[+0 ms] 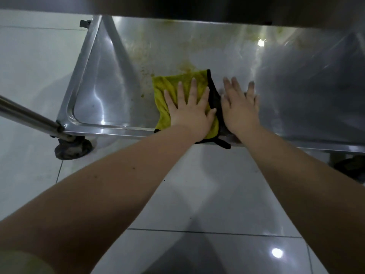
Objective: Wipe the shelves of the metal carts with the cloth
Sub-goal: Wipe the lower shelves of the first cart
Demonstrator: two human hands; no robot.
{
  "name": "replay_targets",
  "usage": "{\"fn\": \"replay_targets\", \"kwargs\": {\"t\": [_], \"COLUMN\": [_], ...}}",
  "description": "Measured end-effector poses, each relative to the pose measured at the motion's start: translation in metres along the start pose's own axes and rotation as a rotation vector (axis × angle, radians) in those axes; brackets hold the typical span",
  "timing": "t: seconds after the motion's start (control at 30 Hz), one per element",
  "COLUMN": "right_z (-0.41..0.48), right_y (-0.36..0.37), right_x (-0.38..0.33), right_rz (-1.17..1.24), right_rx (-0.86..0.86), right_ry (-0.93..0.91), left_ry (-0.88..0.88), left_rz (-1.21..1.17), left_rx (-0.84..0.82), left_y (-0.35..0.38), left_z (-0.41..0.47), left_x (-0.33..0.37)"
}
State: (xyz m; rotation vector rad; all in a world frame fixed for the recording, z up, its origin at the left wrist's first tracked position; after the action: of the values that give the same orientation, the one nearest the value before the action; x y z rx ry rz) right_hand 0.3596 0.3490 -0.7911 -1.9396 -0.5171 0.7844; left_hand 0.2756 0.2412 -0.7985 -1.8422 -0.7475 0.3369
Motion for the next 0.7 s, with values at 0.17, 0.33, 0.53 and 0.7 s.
{"fn": "replay_targets", "kwargs": {"t": [0.17, 0.33, 0.53, 0.7], "right_z": [0.004, 0.007, 0.011, 0.012], "right_y": [0.014, 0.016, 0.020, 0.022], "right_x": [0.007, 0.003, 0.001, 0.004], "right_rz": [-0.219, -0.253, -0.292, -0.320], "right_rx": [-0.039, -0.005, -0.027, -0.024], "right_ry": [-0.008, -0.008, 0.042, 0.082], "left_ry": [-0.015, -0.158, -0.183, 0.068], "left_rz": [0.084, 0.049, 0.004, 0.093], "left_rx": [0.013, -0.015, 0.035, 0.025], "left_y": [0.001, -0.021, -0.024, -0.028], "left_z": [0.008, 0.028, 0.046, 0.076], "left_x": [-0.028, -0.100, -0.074, 0.012]}}
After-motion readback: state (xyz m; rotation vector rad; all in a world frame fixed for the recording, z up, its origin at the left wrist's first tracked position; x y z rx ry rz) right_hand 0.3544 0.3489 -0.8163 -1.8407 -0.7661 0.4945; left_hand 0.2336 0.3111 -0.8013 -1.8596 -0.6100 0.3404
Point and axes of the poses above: each hand's wrist, its own z-axis towards the middle knuckle, its own y-axis out of the palm, x = y × z, the point moved 5 cm from there along z, towards the middle knuckle, and after that the axes turned 14 degrees about -x, right-handed, at the moved point
